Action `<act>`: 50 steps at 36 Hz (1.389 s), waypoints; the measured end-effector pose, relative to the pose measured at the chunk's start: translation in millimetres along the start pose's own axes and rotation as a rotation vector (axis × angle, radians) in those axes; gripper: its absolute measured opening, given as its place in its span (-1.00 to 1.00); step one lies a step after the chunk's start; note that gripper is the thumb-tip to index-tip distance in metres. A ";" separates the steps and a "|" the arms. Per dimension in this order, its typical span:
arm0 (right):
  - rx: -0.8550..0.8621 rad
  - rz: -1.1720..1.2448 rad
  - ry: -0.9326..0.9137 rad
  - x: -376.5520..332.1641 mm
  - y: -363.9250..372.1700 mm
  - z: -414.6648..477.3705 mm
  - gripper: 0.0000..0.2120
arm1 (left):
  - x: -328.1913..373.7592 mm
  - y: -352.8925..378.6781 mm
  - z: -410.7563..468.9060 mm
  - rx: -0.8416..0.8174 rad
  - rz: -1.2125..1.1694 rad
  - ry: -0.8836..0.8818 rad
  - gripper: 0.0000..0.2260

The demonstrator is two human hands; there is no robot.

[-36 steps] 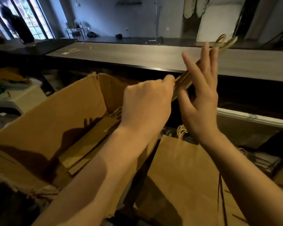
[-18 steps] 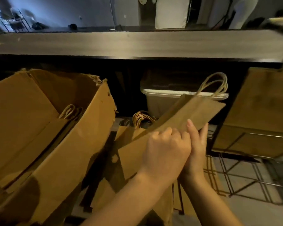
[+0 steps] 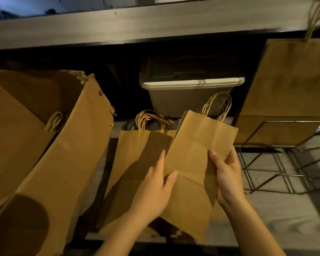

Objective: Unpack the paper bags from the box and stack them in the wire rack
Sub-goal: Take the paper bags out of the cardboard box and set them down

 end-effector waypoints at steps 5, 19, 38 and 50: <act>0.020 -0.232 -0.164 -8.9 -5.5 10.0 -0.65 | -5.2 2.3 -0.8 -0.098 -0.438 -0.061 -0.60; -0.003 -0.879 -0.391 -11.9 -37.1 19.7 -0.46 | 22.9 40.2 -6.3 -0.373 -0.677 -0.193 -0.43; -0.102 -1.117 -0.361 14.7 -45.6 48.3 -0.37 | 39.6 58.5 19.0 -0.377 -0.585 -0.064 -0.55; -0.229 -1.363 -0.139 36.5 -69.9 18.8 -0.40 | 37.9 68.6 11.5 -0.379 -0.450 -0.030 -0.55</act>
Point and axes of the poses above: each hand's wrist, its own z-axis towards the middle knuckle, its own y-axis out of the palm, x = y × z, the point moved 1 cm from there along z, towards the middle knuckle, and after that the axes turned 15 degrees about z, right-handed, at the moved point
